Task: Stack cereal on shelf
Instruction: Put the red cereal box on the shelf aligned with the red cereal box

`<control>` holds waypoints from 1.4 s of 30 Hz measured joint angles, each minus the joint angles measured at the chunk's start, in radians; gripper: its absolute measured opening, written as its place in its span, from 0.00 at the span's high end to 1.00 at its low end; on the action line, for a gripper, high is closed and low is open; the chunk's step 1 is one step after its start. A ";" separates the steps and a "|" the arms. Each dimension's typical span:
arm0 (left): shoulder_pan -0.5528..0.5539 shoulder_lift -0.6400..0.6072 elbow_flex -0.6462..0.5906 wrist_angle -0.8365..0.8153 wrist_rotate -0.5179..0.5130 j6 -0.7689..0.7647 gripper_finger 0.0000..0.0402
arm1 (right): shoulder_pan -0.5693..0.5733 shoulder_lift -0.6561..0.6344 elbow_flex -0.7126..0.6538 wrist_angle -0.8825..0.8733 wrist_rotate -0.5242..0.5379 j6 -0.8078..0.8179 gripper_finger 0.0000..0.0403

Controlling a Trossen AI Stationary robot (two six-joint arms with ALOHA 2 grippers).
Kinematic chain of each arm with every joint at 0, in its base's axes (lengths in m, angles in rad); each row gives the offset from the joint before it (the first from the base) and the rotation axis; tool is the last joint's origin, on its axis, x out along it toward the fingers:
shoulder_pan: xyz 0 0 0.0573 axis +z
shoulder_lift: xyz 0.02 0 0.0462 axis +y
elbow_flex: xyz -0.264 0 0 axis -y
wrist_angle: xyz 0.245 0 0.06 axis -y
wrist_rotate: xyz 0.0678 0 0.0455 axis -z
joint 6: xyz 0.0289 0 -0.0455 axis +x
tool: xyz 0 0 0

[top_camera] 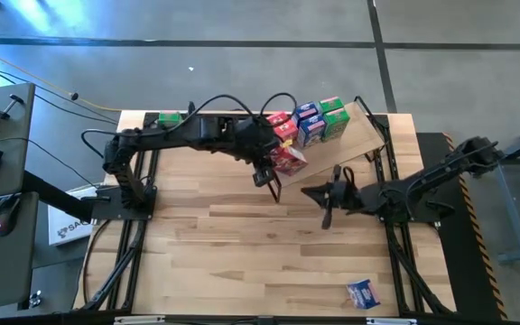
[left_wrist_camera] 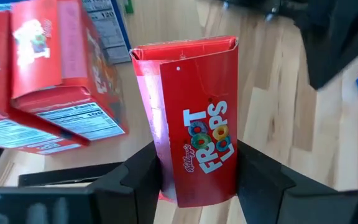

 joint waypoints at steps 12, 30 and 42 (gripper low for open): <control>0.013 0.052 0.000 0.004 -0.023 0.027 0.59 | -0.143 0.001 0.000 -0.005 -0.095 0.002 1.00; 0.017 0.052 0.000 0.056 -0.023 0.072 0.43 | -0.202 0.001 0.000 -0.015 -0.117 0.026 1.00; -0.041 -0.001 0.002 0.115 -0.034 0.161 0.57 | -0.167 -0.074 0.071 -0.264 -0.120 0.036 1.00</control>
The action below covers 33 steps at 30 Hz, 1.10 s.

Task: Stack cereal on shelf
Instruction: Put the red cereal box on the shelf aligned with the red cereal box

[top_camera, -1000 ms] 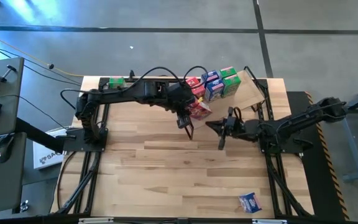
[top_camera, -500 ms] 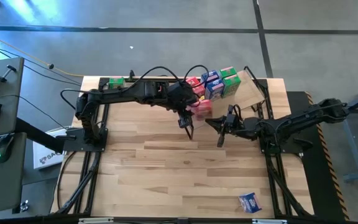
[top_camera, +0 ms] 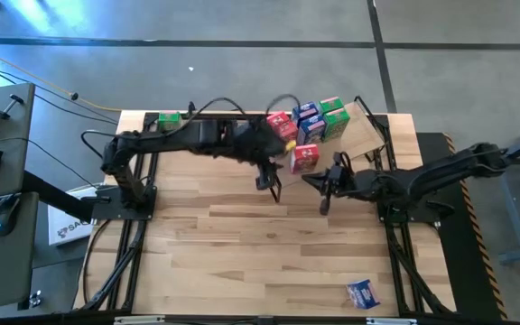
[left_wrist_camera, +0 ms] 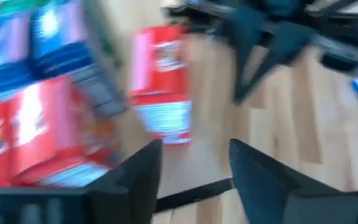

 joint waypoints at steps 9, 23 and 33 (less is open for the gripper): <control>-0.100 -0.146 -0.433 0.461 0.013 -0.016 0.96 | 0.076 -0.041 0.247 -0.765 0.150 0.269 1.00; -0.116 -0.406 -0.985 1.023 -0.035 -0.227 0.95 | -0.029 0.111 0.288 -0.846 0.291 0.507 1.00; -0.116 -0.436 -1.157 1.235 -0.044 -0.243 0.95 | -0.100 0.175 0.288 -0.705 0.230 0.452 1.00</control>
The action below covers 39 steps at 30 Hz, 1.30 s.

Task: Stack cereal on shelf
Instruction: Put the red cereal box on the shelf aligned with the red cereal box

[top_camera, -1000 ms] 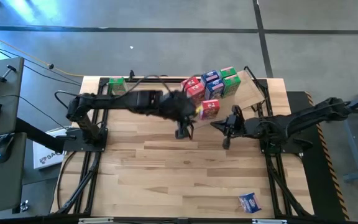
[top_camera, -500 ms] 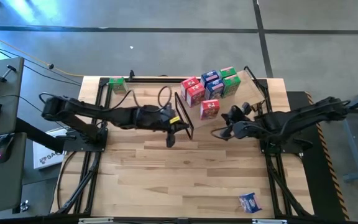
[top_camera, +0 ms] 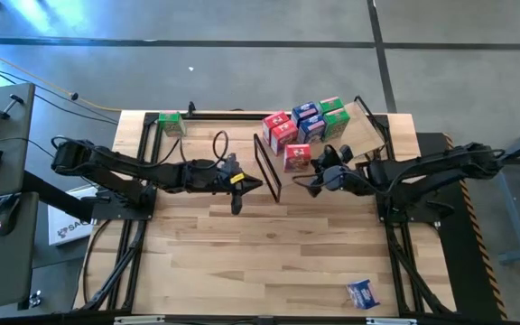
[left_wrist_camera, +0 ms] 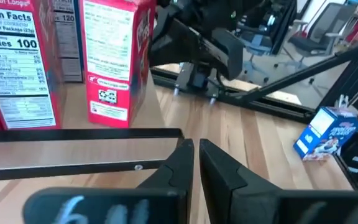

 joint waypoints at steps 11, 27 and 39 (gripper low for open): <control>0.002 0.000 -0.069 0.052 0.000 -0.034 0.95 | 0.055 -0.091 0.022 -0.086 -0.088 -0.083 1.00; -0.003 0.000 -0.069 0.059 0.000 -0.024 0.95 | -0.048 0.028 0.019 0.142 -0.153 -0.208 1.00; -0.004 0.000 -0.069 0.038 0.000 -0.018 0.95 | -0.084 0.031 0.019 0.183 -0.201 -0.239 1.00</control>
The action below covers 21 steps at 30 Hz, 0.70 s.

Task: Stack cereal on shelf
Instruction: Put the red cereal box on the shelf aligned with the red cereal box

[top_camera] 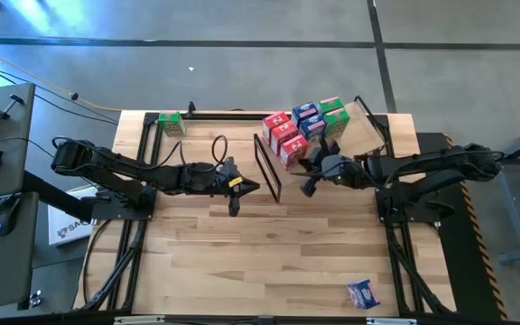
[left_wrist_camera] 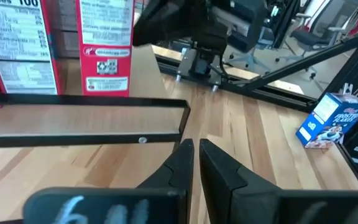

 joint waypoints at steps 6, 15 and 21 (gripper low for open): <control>-0.002 0.000 0.000 -0.015 0.000 0.000 0.95 | -0.013 -0.005 0.000 0.027 -0.065 -0.045 1.00; -0.006 0.000 0.000 -0.017 0.000 0.001 0.95 | -0.031 0.027 0.000 0.076 -0.092 -0.079 1.00; -0.012 0.000 0.000 -0.011 -0.003 0.009 0.95 | -0.042 0.038 0.000 0.112 -0.102 -0.100 1.00</control>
